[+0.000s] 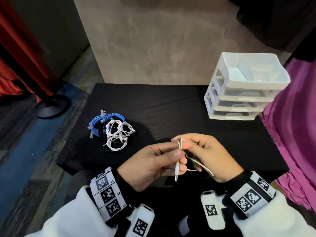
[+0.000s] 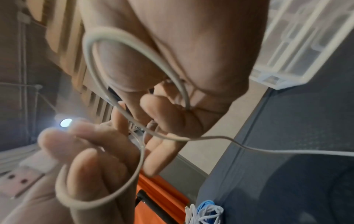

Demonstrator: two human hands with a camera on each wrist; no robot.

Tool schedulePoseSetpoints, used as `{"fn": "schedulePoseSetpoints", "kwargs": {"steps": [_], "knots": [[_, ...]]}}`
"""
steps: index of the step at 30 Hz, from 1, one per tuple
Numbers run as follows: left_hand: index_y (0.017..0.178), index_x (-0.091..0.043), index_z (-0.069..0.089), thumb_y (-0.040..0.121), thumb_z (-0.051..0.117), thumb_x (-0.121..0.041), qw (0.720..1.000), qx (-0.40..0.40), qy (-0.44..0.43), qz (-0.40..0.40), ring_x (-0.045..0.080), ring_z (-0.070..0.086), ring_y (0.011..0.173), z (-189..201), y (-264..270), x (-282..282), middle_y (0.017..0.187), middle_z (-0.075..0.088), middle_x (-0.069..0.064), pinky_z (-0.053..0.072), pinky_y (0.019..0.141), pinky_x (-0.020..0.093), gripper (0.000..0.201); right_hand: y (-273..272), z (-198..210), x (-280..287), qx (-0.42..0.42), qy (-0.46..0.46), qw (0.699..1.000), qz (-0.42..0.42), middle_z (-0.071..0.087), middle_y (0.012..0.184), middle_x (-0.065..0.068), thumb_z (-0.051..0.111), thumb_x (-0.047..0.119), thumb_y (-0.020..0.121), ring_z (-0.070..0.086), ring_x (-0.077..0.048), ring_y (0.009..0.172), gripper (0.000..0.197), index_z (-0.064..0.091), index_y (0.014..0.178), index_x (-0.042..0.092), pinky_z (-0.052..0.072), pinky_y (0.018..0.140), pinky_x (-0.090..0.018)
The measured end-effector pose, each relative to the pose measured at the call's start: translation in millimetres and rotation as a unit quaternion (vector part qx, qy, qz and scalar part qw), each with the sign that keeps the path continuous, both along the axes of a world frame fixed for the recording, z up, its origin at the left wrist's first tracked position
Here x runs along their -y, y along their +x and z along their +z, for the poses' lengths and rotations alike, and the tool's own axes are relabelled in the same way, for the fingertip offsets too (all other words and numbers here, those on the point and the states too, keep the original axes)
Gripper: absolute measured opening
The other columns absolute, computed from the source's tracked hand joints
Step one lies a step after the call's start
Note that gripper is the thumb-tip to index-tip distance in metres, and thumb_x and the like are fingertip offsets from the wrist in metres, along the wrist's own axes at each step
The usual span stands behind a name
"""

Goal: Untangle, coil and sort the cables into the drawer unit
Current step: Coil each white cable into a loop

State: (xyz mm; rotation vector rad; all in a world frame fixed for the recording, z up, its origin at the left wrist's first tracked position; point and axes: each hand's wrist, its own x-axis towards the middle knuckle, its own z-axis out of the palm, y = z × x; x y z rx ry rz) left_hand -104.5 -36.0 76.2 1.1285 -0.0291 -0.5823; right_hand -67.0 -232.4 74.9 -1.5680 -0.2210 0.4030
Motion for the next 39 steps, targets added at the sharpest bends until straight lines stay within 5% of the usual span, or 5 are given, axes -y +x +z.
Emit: {"fn": "schedulePoseSetpoints", "kwargs": {"steps": [13, 22, 29, 35, 39], "knots": [[0.086, -0.014, 0.076, 0.082, 0.079, -0.028, 0.97, 0.053, 0.173, 0.161, 0.025, 0.064, 0.079, -33, 10, -5, 0.079, 0.065, 0.009, 0.057, 0.081, 0.053, 0.015, -9, -12, -7, -0.037, 0.047, 0.998, -0.017, 0.061, 0.071, -0.025, 0.056, 0.021, 0.107, 0.051, -0.019, 0.041, 0.025, 0.061, 0.101, -0.003, 0.03, 0.04, -0.021], [0.08, -0.024, 0.056, 0.095, 0.067, -0.031, 0.828, 0.276, 0.457, 0.172, 0.007, 0.05, 0.051, -53, 8, 1, 0.062, 0.062, -0.005, 0.045, 0.054, 0.03, 0.02, -10, -25, -18, -0.021, 0.038, 0.999, -0.028, 0.059, 0.06, -0.017, 0.061, 0.023, 0.105, 0.059, -0.028, 0.05, 0.027, 0.062, 0.086, 0.004, 0.044, 0.067, -0.041], [0.077, -0.011, 0.066, 0.097, 0.063, -0.045, 0.987, 0.03, 0.086, 0.13, 0.022, 0.068, 0.075, -28, 2, 2, 0.076, 0.068, 0.012, 0.056, 0.079, 0.035, 0.04, -6, -17, -1, 0.044, -0.011, 0.999, -0.015, 0.056, 0.06, -0.015, 0.06, 0.021, 0.105, 0.049, -0.006, 0.042, 0.025, 0.067, 0.093, 0.0, 0.042, 0.052, -0.01], [0.091, -0.005, 0.066, 0.102, 0.051, -0.029, 0.976, -0.127, -0.129, 0.121, 0.006, 0.05, 0.058, -4, -8, 19, 0.086, 0.061, 0.007, 0.056, 0.064, 0.026, 0.03, -6, -26, -9, 0.01, 0.046, 0.999, -0.025, 0.065, 0.08, -0.024, 0.064, 0.031, 0.101, 0.055, -0.033, 0.064, 0.026, 0.07, 0.093, 0.007, 0.051, 0.061, -0.037], [0.084, -0.016, 0.053, 0.106, 0.045, -0.031, 0.948, -0.167, -0.213, 0.17, 0.003, 0.043, 0.053, -2, 3, 4, 0.084, 0.051, 0.0, 0.051, 0.061, 0.022, 0.028, -5, -29, -6, 0.04, -0.039, 0.998, 0.006, 0.055, 0.065, -0.012, 0.05, 0.034, 0.108, 0.046, -0.011, 0.047, 0.038, 0.066, 0.093, 0.002, 0.037, 0.047, -0.017]]}}
